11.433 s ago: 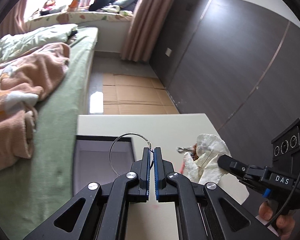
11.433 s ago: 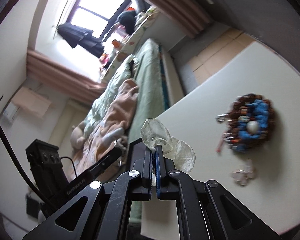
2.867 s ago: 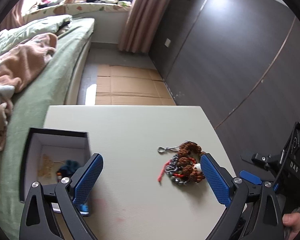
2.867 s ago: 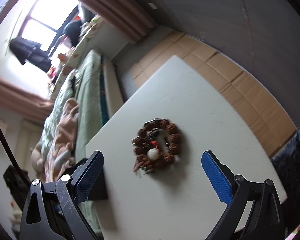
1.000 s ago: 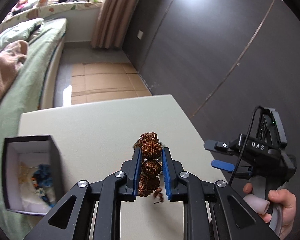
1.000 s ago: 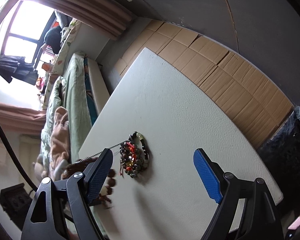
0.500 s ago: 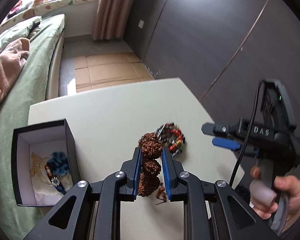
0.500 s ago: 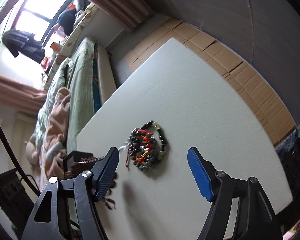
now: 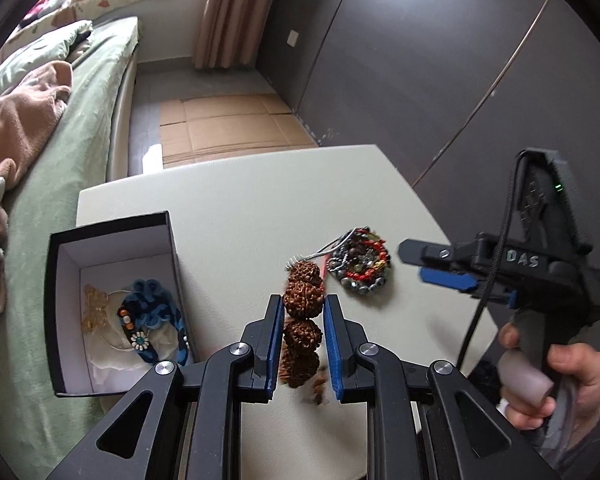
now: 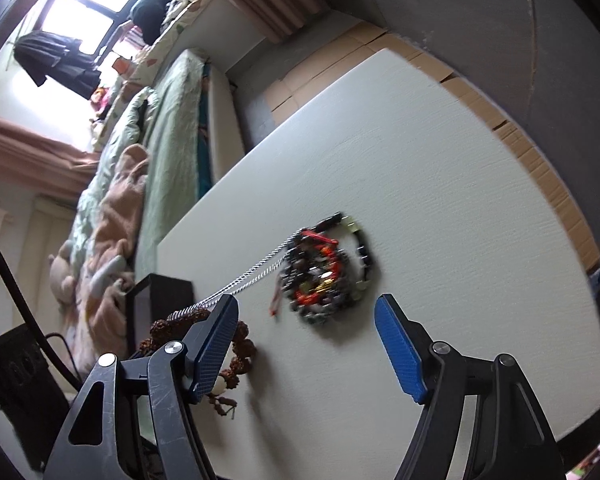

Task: Organize jewelry
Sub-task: 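Carry the brown beads toward the black box with the left gripper while the right gripper grasps the red-string bracelet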

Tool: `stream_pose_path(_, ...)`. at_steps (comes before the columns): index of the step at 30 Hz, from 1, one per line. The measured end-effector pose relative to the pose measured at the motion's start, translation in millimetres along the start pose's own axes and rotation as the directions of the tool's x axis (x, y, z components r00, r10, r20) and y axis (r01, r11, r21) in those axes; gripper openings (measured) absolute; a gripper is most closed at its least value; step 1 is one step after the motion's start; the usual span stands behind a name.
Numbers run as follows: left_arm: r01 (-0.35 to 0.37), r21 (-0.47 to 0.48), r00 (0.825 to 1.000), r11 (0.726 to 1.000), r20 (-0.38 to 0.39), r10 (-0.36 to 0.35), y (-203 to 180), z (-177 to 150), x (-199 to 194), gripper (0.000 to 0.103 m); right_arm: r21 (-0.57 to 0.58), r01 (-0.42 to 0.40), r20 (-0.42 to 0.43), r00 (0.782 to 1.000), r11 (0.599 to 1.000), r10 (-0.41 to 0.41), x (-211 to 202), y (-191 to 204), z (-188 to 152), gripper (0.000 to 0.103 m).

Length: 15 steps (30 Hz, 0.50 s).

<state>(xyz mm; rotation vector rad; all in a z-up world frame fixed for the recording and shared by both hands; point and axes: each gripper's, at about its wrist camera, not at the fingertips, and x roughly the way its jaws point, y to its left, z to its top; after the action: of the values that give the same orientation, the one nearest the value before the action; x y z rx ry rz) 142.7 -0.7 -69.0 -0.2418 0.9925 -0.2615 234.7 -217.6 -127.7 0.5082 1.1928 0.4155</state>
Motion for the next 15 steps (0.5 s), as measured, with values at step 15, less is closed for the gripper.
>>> stream_pose_path(15, 0.021, -0.053, 0.993, 0.998, 0.119, -0.015, 19.5, 4.1, -39.4, 0.021, -0.022, -0.044, -0.005, 0.999, 0.999, 0.044, 19.2, 22.4, -6.1, 0.063)
